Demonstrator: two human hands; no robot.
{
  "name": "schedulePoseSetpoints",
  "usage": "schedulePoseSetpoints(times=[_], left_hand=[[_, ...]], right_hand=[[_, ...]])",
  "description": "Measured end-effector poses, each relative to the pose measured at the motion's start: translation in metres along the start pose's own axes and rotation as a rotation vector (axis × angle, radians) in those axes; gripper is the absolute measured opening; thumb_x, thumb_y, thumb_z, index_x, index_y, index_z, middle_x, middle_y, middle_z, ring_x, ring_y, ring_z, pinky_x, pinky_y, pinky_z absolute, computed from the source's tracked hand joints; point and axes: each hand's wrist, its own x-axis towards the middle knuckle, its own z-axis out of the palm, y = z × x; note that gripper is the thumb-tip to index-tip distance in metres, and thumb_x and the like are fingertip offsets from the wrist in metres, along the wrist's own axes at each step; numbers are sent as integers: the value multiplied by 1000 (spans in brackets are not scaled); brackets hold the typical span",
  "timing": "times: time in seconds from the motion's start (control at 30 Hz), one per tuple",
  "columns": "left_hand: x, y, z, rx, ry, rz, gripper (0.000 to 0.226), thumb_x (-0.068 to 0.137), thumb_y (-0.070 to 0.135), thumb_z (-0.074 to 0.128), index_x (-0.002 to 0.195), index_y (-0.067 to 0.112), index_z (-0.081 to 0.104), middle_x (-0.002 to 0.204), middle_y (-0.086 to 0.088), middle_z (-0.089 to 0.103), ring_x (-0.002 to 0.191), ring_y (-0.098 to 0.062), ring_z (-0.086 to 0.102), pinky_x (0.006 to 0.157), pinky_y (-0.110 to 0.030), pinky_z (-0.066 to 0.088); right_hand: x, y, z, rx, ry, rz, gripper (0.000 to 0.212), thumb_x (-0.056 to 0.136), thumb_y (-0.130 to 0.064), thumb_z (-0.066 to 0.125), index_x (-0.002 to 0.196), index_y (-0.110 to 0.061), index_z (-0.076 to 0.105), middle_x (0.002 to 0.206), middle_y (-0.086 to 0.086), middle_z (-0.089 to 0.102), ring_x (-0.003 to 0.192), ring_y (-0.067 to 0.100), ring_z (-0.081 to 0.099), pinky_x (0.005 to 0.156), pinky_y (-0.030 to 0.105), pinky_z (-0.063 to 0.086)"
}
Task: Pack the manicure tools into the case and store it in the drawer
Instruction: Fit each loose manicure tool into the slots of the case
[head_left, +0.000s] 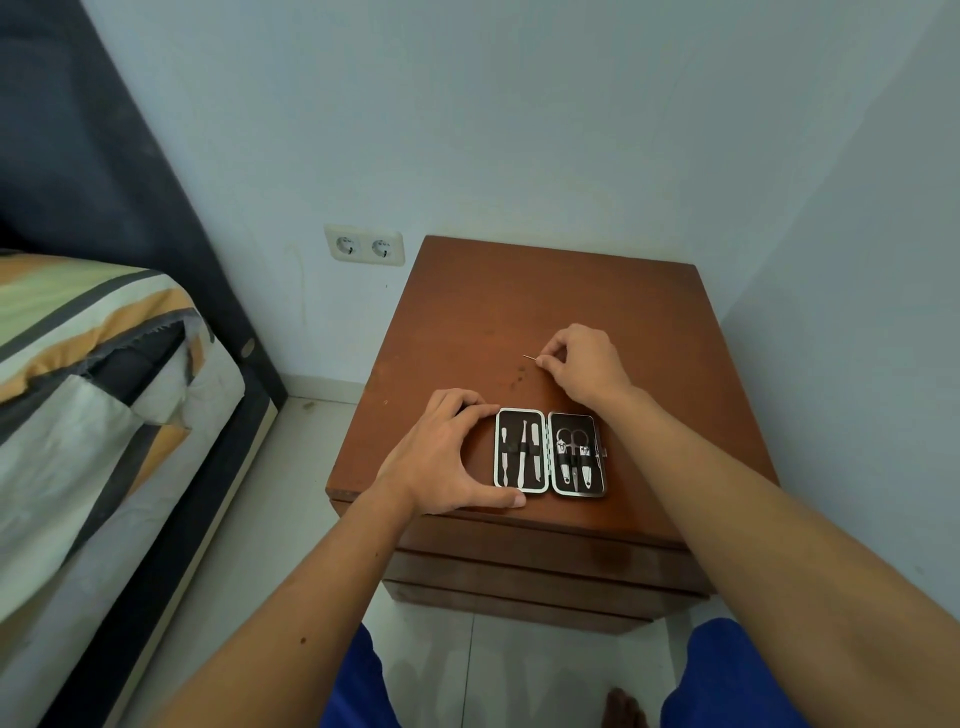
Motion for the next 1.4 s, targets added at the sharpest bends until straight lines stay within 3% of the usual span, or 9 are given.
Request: schedulePoseSetpoints(times=[0.17,0.27,0.4,0.53,0.67,0.77,0.9,1.07,1.4], left_hand=[[0,0,0,-2,3,5,118,56,86,81,151,23,52,142,14,43,138,-4,33,119,-35,39],[0,0,0,-3,-2,1,118,56,87,80,152,23,52,142,15,42,137,-3,33,118,-35,40],[0,1,0,-16,2,-2,119,54,87,81,151,23,52,140,17,41,138,-1,31,119,-32,38],[0,1,0,-15,-3,-3,120,54,88,80,151,23,53,139,17,41,138,-1,31,118,-33,38],[0,2,0,-5,-7,-8,121,54,89,79,151,22,53,139,16,41,138,-3,31,119,-35,39],[0,1,0,-8,-3,-10,121,54,89,79,151,21,53,138,15,41,137,-3,32,119,-36,39],[0,1,0,1,1,-4,120,54,88,79,151,22,54,138,16,41,137,-3,32,118,-35,40],[1,1,0,3,-2,-3,120,54,88,79,151,22,53,139,15,41,138,-3,31,119,-35,38],[0,1,0,-5,0,-2,117,56,85,82,152,24,52,140,17,40,138,0,30,117,-31,39]], right_hand=[[-6,-2,4,-103,-115,-41,14,105,-23,58,105,-15,70,111,3,62,104,22,60,92,34,47],[-14,-3,-3,74,-106,20,7,103,-19,62,106,-19,68,103,-1,68,99,20,64,93,37,51],[-34,0,-13,355,-137,-16,39,101,-9,63,136,-25,65,92,-8,66,79,9,61,87,29,50],[-47,-1,-17,524,-215,-29,34,102,-4,61,126,-25,72,99,-5,67,74,6,64,73,23,53],[-55,-10,-14,738,-267,-27,24,98,0,67,119,-11,71,90,15,67,74,20,72,74,37,62],[-57,-14,-8,666,-218,-82,23,94,-10,75,115,-18,72,93,14,76,78,24,71,82,38,60],[-60,-15,3,607,-179,-93,24,91,-20,80,111,-27,69,86,0,80,66,4,56,75,32,51],[-62,-15,11,560,-153,-73,22,86,-29,84,101,-32,68,83,-8,79,67,7,56,77,39,54],[-65,-6,7,388,-166,-112,28,76,-32,92,97,-28,73,86,-11,73,74,-6,55,69,10,42]])
